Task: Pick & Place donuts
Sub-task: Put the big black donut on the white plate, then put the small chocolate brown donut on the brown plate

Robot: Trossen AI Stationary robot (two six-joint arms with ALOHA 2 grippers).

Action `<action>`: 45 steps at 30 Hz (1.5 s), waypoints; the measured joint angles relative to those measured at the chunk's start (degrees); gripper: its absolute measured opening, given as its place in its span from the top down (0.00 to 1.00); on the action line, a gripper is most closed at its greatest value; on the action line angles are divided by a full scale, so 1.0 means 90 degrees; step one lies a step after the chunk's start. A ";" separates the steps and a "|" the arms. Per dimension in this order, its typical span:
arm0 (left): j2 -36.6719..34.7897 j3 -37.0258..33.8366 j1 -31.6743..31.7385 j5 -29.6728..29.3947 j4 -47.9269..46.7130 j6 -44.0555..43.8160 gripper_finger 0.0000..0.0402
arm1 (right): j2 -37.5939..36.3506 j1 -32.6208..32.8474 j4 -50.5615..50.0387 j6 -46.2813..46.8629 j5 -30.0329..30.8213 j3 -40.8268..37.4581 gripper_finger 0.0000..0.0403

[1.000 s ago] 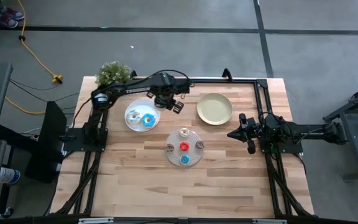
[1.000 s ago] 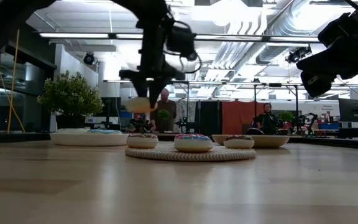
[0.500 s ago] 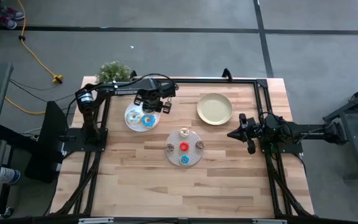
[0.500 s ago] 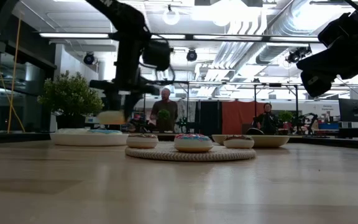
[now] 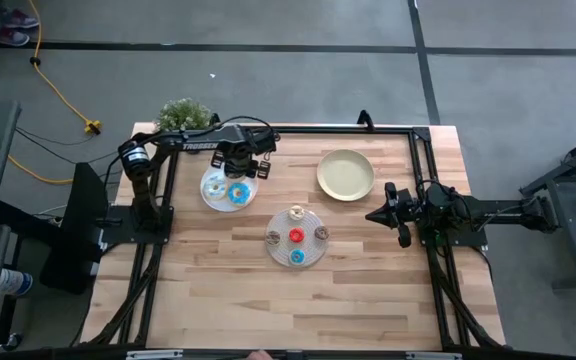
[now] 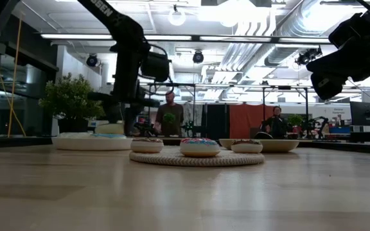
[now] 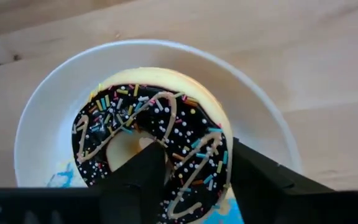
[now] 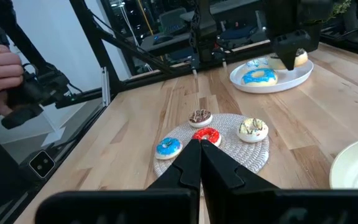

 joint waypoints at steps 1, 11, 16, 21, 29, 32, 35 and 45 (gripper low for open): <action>0.0005 -0.0062 0.0032 -0.0002 0.0044 0.0003 0.58 | 0.0000 0.0001 0.0000 0.0000 0.0000 0.0000 1.00; 0.0005 -0.0434 0.0065 -0.0290 0.0337 -0.0047 0.43 | 0.0000 0.0002 0.0000 0.0000 0.0000 0.0000 1.00; 0.0005 -0.0443 0.0060 -0.0328 0.0492 0.0000 0.42 | 0.0000 0.0002 0.0000 -0.0001 0.0000 0.0000 1.00; 0.0005 -0.0267 0.0060 -0.0346 0.0462 0.0036 0.42 | 0.0000 0.0000 0.0000 -0.0001 0.0000 0.0000 1.00; -0.0156 -0.0223 0.0056 -0.0579 0.0395 0.0046 0.42 | 0.0000 0.0001 0.0000 -0.0001 0.0000 0.0000 1.00; -0.0288 -0.0223 0.0052 -0.0640 0.0366 0.0044 0.42 | 0.0000 0.0002 0.0000 0.0001 0.0000 0.0000 1.00; -0.0443 -0.0223 0.0018 -0.0643 0.0345 0.0046 0.42 | 0.0000 0.0002 0.0000 -0.0001 0.0000 0.0000 1.00; -0.0989 -0.0223 -0.0151 -0.0685 0.0290 0.0504 0.42 | 0.0000 0.0002 -0.0002 0.0000 0.0001 0.0000 1.00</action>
